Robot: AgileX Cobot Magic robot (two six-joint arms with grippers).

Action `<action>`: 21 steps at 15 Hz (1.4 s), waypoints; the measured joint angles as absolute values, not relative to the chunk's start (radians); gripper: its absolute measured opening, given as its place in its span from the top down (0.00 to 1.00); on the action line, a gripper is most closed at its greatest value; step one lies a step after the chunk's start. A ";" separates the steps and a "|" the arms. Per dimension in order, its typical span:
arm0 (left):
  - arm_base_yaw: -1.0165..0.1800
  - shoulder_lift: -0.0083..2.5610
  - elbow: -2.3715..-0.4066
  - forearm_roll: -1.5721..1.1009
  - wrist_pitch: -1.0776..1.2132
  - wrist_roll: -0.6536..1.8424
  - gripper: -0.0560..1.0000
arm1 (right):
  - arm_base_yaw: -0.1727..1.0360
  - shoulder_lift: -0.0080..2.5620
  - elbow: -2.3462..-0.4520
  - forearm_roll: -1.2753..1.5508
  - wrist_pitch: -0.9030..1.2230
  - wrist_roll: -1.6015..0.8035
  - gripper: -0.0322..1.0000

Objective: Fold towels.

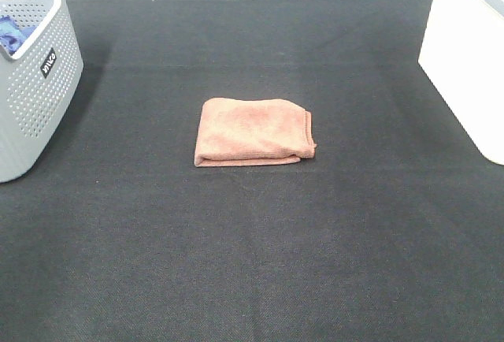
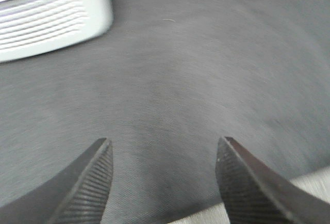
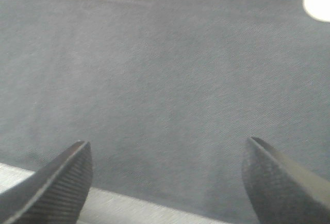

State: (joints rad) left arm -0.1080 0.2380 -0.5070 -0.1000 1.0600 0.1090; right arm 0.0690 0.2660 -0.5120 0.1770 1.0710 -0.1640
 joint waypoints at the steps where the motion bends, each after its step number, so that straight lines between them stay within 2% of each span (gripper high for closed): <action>1: -0.082 0.207 -0.506 -0.100 1.058 0.109 0.40 | 0.069 0.244 -0.512 0.160 1.070 -0.157 0.24; 7: -0.061 0.001 -0.502 -0.099 1.058 0.109 0.40 | 0.069 0.212 -0.512 0.061 1.068 -0.043 0.24; 10: -0.060 -0.006 -0.502 -0.098 1.058 0.109 0.40 | 0.069 0.193 -0.508 0.055 1.066 -0.038 0.24; 15: -0.060 -0.006 -0.502 -0.098 1.058 0.109 0.40 | -0.040 0.142 -0.506 0.055 1.067 -0.020 0.24; 21: -0.060 -0.006 -0.502 -0.097 1.058 0.109 0.40 | -0.045 0.142 -0.506 0.055 1.067 -0.015 0.24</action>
